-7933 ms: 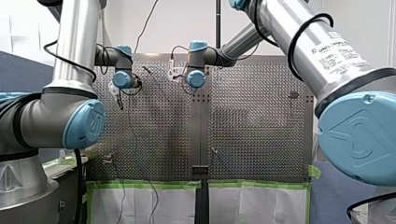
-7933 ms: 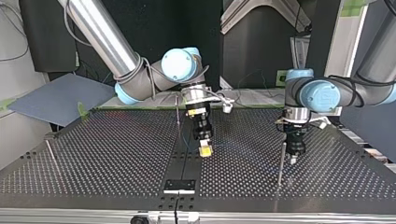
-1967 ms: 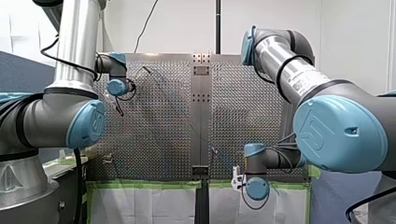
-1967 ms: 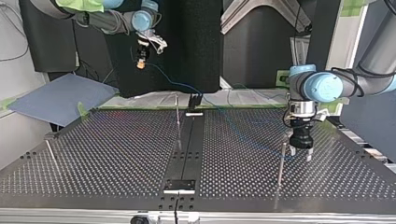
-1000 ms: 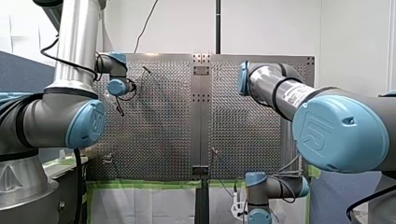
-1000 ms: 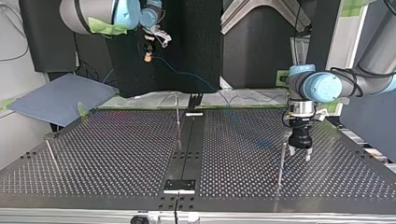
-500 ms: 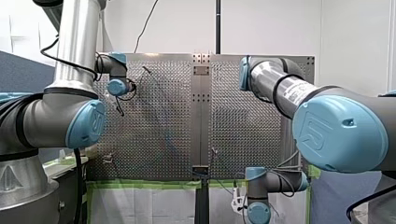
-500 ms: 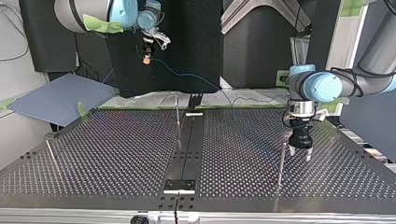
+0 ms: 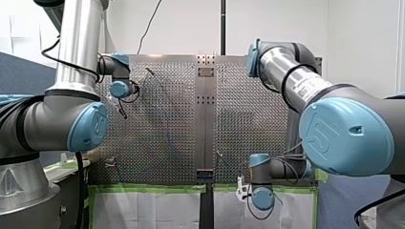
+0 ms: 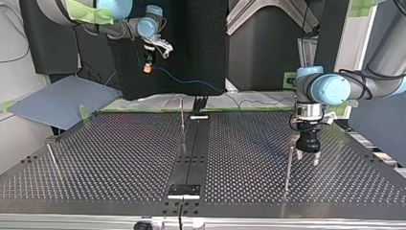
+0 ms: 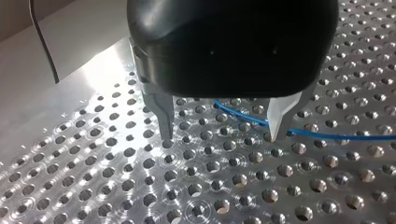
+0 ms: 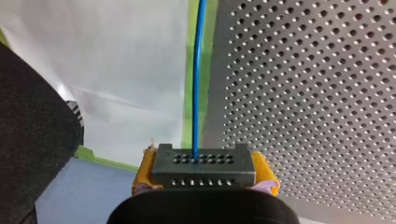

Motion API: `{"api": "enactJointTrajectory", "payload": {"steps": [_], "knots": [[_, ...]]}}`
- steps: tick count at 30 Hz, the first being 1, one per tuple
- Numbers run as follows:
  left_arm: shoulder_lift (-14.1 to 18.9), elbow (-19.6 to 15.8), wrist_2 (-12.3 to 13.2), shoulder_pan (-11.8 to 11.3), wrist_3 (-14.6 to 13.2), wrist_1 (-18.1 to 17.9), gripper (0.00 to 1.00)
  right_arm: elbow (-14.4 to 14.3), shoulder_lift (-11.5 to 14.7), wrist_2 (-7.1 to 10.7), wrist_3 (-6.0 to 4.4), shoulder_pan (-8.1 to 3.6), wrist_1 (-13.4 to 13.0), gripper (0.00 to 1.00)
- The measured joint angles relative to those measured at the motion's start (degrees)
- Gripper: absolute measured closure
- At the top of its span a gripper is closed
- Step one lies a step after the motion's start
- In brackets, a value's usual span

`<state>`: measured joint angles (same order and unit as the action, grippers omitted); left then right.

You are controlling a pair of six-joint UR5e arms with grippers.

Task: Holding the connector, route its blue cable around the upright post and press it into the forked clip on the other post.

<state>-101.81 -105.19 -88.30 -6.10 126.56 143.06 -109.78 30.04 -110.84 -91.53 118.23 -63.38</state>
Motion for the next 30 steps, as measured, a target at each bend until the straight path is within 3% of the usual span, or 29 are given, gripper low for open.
{"api": "enactJointTrajectory", "payload": {"steps": [7, 10, 15, 30], "knots": [[0.0, 0.0, 0.0, 0.1, -0.1, 0.2, 0.00, 0.0, 3.5, 2.57, 2.38, -0.79, 3.5, 1.00], [0.0, 0.0, 0.0, 0.2, -0.1, 0.6, 0.00, 0.0, 4.9, 3.93, 2.89, -0.93, 4.9, 1.00], [0.0, 0.0, 0.0, 0.4, 0.3, 1.9, 0.00, 0.0, 7.6, 4.98, 3.07, -1.11, 6.3, 1.00], [0.2, -0.1, -0.6, 1.7, 2.3, 9.1, 0.00, 0.0, 15.7, 5.27, 3.02, -1.32, 6.8, 1.00]]}}
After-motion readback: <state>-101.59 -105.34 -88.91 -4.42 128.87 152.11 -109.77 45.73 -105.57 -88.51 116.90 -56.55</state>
